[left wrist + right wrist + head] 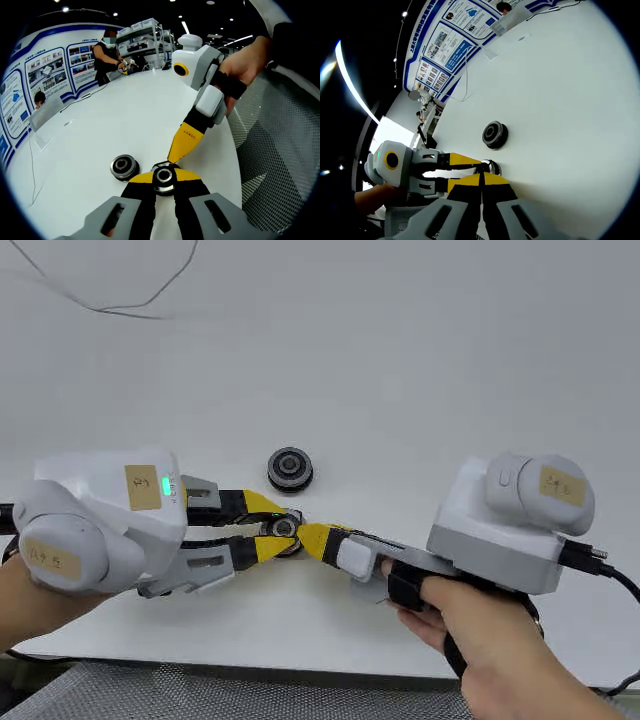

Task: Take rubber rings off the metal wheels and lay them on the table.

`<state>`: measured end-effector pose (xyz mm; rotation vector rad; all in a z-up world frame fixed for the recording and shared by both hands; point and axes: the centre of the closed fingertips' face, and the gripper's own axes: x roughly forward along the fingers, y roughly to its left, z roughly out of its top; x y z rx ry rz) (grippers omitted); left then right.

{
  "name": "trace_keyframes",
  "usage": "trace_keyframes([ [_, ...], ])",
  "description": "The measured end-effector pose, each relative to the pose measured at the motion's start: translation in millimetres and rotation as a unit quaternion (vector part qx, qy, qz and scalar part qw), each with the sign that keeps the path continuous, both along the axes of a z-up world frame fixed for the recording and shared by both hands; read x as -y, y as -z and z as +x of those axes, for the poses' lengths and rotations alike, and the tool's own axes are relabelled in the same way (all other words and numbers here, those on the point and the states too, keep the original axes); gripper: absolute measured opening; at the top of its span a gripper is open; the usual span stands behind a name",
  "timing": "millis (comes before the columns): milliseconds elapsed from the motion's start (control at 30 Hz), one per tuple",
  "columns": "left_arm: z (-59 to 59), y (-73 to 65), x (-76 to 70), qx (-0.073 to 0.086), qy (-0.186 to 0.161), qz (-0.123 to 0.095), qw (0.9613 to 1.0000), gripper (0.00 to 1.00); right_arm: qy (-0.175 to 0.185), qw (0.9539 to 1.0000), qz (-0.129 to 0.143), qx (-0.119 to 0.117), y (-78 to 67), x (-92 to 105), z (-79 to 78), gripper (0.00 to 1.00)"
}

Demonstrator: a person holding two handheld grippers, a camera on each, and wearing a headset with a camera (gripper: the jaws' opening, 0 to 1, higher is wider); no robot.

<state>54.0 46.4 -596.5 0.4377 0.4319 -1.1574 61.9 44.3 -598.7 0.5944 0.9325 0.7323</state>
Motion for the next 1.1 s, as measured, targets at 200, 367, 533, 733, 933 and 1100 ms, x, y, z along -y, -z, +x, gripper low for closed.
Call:
trace_keyframes([
  [200, -1.5, -0.5, 0.8, 0.001, 0.002, -0.002, 1.0000, 0.12, -0.012, 0.9999, -0.007, 0.010, -1.9, -0.3, -2.6, 0.00],
  [367, -1.8, -0.3, 0.6, 0.002, 0.003, -0.003, 1.0000, 0.12, -0.024, 0.9994, -0.014, 0.021, -4.2, -1.9, -4.9, 0.00],
  [533, -2.2, 0.1, -0.1, 0.004, 0.002, -0.003, 1.0000, 0.12, -0.032, 0.9989, -0.017, 0.029, -5.5, -3.6, -6.0, 0.00],
  [733, -0.9, 2.2, -2.8, 0.006, 0.000, -0.005, 1.0000, 0.12, -0.038, 0.9986, -0.013, 0.034, -8.5, -5.3, -7.6, 0.00],
  [933, -0.9, 2.9, -3.8, 0.013, -0.004, -0.003, 0.9999, 0.12, -0.038, 0.9986, -0.011, 0.035, -11.2, -6.5, -8.7, 0.00],
  [1100, 0.6, 2.3, -2.7, 0.014, -0.009, -0.005, 0.9999, 0.12, -0.034, 0.9987, -0.017, 0.032, -9.7, -5.2, -7.6, 0.00],
])
